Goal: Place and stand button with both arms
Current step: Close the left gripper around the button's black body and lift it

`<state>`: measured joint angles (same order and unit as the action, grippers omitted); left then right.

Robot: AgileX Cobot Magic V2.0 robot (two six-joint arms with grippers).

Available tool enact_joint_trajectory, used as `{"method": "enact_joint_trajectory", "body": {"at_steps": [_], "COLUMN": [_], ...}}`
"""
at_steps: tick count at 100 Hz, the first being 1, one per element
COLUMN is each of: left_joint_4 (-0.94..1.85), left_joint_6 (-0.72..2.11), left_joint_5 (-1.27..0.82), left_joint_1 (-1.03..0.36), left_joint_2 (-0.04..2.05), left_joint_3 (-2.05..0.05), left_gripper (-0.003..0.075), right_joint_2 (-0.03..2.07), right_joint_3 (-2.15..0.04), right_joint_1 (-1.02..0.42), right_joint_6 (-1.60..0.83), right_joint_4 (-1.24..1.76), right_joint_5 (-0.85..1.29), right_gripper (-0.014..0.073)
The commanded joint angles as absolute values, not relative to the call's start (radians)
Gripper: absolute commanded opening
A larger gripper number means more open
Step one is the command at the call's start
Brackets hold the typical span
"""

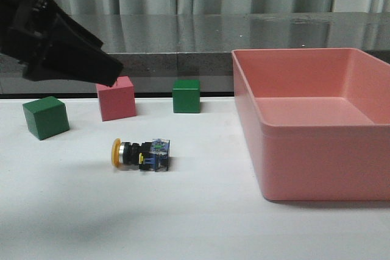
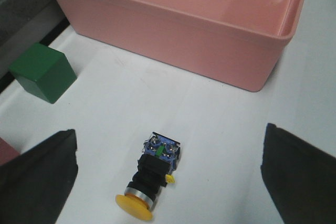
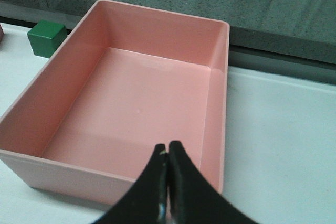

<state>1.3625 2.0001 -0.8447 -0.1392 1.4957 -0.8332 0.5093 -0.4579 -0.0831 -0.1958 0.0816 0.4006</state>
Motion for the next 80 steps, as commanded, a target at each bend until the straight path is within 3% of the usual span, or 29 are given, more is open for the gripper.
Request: {"method": "enact_joint_trajectory", "body": {"at_steps": [1,58,80], "left_joint_4": [1.445,1.548,1.602], "left_joint_6": [2.049,2.352,2.498], "left_joint_5": [-0.956,-0.991,-0.995], "left_joint_1": [-0.105,-0.107,-0.107], "left_joint_2": [1.489,1.785,1.882], "left_joint_3": [-0.859,-0.852,-0.855], "left_gripper": [0.0680,0.0680,0.0648], "right_joint_2": [0.509,0.509,0.509], "right_joint_3": [-0.487,-0.487,-0.487], "right_joint_1": [-0.077,-0.077,-0.077], "right_joint_6": [-0.195,-0.195,-0.195], "right_joint_4": [0.085,0.085,0.085], "right_joint_5": [0.331,0.331,0.331], "right_gripper": [-0.0057,-0.0057,-0.0057]}}
